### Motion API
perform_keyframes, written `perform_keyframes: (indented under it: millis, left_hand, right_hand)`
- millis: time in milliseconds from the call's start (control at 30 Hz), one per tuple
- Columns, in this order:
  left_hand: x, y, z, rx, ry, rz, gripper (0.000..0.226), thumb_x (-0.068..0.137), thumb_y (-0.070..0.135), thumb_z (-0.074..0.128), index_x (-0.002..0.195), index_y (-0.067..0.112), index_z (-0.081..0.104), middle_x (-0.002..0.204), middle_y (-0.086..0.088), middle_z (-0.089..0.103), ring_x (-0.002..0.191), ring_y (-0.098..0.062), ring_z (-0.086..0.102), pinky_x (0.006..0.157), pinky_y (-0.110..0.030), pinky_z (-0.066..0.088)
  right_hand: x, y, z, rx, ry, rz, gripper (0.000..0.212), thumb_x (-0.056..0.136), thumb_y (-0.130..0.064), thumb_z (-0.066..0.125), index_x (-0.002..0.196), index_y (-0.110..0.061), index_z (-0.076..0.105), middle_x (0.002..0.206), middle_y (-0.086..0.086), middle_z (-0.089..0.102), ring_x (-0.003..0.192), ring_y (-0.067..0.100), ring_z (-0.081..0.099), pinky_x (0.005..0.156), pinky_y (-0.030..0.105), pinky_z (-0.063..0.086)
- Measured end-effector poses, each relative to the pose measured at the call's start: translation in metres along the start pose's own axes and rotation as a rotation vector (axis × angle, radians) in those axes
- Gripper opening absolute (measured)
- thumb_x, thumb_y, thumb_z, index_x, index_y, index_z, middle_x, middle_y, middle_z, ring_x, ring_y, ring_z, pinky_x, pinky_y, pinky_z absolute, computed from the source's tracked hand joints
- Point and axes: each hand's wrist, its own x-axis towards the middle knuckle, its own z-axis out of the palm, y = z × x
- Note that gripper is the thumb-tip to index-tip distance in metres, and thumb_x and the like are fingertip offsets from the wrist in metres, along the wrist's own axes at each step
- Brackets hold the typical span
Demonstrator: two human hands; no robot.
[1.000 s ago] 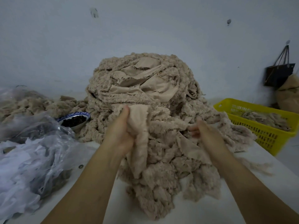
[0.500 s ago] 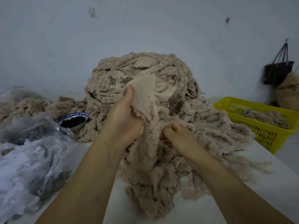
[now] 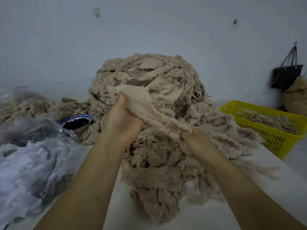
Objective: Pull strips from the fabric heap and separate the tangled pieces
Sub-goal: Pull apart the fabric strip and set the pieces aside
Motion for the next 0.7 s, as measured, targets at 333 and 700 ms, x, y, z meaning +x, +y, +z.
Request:
perform_keyframes:
  millis: [333,700]
  left_hand:
    - [0.014,-0.015,-0.044,-0.107,0.152,-0.043,0.051,0.109,0.042,0.029,0.121,0.002,0.058,0.102,-0.022,0.075,0.106,-0.036,0.067,0.081,-0.05,0.056]
    - [0.018,-0.041,-0.064,0.949,0.418,-0.074,0.044,0.093,0.051,0.063,0.109,0.011,0.065,0.106,-0.008,0.067,0.098,-0.024,0.064,0.078,-0.034,0.051]
  right_hand:
    - [0.013,0.012,-0.035,0.438,0.063,0.176,0.014,0.101,-0.029,0.055,0.1,-0.015,0.056,0.061,0.001,0.05,0.04,0.008,0.031,0.035,0.021,0.023]
    - [0.004,0.001,-0.025,0.39,0.031,-0.037,0.08,0.071,-0.072,0.06,0.139,-0.03,0.051,0.095,-0.003,0.074,0.042,0.01,0.018,0.054,0.025,0.031]
